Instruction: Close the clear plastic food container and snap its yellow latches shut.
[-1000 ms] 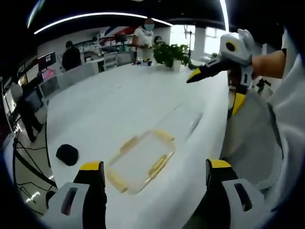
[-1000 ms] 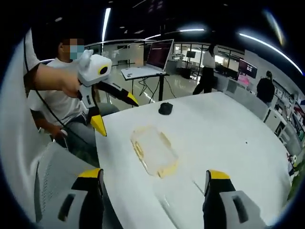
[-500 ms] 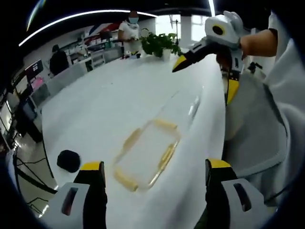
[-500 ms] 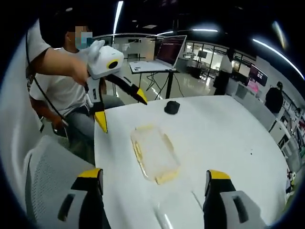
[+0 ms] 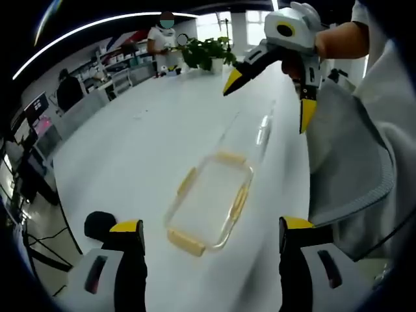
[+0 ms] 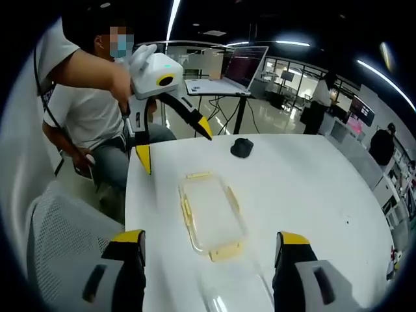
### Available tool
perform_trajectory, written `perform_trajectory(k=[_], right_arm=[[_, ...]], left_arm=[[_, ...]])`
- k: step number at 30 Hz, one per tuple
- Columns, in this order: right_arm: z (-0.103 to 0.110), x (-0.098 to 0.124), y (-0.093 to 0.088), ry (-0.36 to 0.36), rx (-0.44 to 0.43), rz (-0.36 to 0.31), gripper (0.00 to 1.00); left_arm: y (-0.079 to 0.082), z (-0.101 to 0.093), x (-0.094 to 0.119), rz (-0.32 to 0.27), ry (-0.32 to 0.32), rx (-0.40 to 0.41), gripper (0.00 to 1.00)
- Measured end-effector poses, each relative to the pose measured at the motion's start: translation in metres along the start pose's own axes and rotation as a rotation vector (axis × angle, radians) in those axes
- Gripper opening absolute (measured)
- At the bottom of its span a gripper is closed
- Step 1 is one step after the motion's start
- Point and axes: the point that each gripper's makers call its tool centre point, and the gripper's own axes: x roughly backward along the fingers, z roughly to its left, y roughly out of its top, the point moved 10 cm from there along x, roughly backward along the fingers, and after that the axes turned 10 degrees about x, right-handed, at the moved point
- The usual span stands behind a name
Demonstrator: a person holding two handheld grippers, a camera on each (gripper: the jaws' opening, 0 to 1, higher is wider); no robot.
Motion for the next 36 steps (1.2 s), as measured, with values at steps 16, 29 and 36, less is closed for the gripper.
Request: perform_trajectory(k=[16,29,36], right_arm=[[-0.02,-0.029,-0.014,0.084,0.087,0.067,0.61],[-0.026,-0.05,-0.034,0.146,0.158,0.166,0.49],[-0.034,-0.059,-0.04,0.163,0.157,0.222,0.45]], left_arm=[[-0.008,0.025,-0.027,0.07,-0.185,-0.063,0.74],[-0.018,0.045,-0.041,0.2,-0.186,-0.251,0.64],[-0.018,0.053,-0.044,0.217,-0.166,-0.27,0.55]])
